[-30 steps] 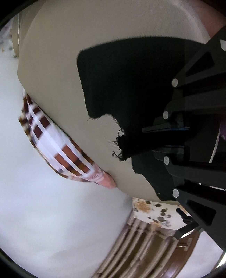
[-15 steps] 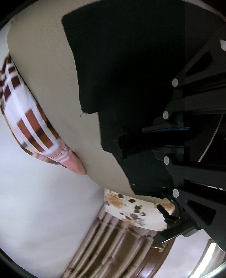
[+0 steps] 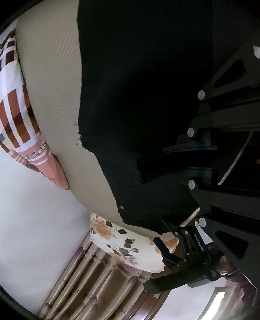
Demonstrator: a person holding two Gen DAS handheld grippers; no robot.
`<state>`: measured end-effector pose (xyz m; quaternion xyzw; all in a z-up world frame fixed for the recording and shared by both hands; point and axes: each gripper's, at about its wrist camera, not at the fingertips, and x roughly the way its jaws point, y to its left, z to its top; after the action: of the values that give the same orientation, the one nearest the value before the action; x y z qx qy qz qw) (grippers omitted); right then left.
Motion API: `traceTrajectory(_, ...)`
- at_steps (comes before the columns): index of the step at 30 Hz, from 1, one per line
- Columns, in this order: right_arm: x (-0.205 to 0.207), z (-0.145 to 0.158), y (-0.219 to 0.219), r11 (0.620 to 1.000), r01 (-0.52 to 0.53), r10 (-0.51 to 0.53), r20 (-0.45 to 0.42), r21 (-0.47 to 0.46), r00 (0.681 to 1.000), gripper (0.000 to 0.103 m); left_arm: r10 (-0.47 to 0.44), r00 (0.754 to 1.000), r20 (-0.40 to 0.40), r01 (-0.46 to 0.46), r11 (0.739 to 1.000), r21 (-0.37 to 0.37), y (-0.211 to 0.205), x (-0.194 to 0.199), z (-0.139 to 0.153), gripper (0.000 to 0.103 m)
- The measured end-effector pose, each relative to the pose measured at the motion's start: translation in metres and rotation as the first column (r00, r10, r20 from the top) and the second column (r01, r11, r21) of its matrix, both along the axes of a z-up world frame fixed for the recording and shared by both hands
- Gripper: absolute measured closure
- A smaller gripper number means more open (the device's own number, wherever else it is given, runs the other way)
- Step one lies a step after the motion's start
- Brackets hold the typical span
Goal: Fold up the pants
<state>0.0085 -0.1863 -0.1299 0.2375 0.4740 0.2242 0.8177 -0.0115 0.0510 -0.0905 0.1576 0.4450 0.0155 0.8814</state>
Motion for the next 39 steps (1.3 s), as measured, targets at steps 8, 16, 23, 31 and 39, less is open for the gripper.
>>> traceTrajectory(8,-0.005,-0.006,0.006,0.999,-0.036,0.036,-0.013,-0.01,0.999,0.091,0.001,1.0,-0.003,-0.001,1.0,-0.002,0.0,0.0,-0.001,0.014)
traceTrajectory(16,-0.008,-0.012,0.013,0.998,-0.058,0.058,-0.023,-0.016,0.998,0.088,0.0,1.0,-0.01,0.0,1.0,-0.004,0.0,-0.001,-0.002,0.014)
traceTrajectory(23,-0.011,-0.014,0.019,0.996,-0.089,0.088,-0.028,-0.017,0.996,0.086,0.0,1.0,-0.013,0.0,1.0,-0.002,-0.001,-0.001,-0.004,0.014)
traceTrajectory(31,-0.014,-0.016,0.024,0.967,-0.188,0.201,-0.061,0.172,0.978,0.051,0.006,1.0,-0.024,-0.006,1.0,-0.007,0.003,0.001,-0.007,0.014)
traceTrajectory(39,0.0,-0.022,-0.086,0.879,0.071,-0.027,-0.1,0.472,0.995,0.05,0.007,1.0,-0.022,-0.008,1.0,-0.02,0.007,0.001,-0.005,0.014)
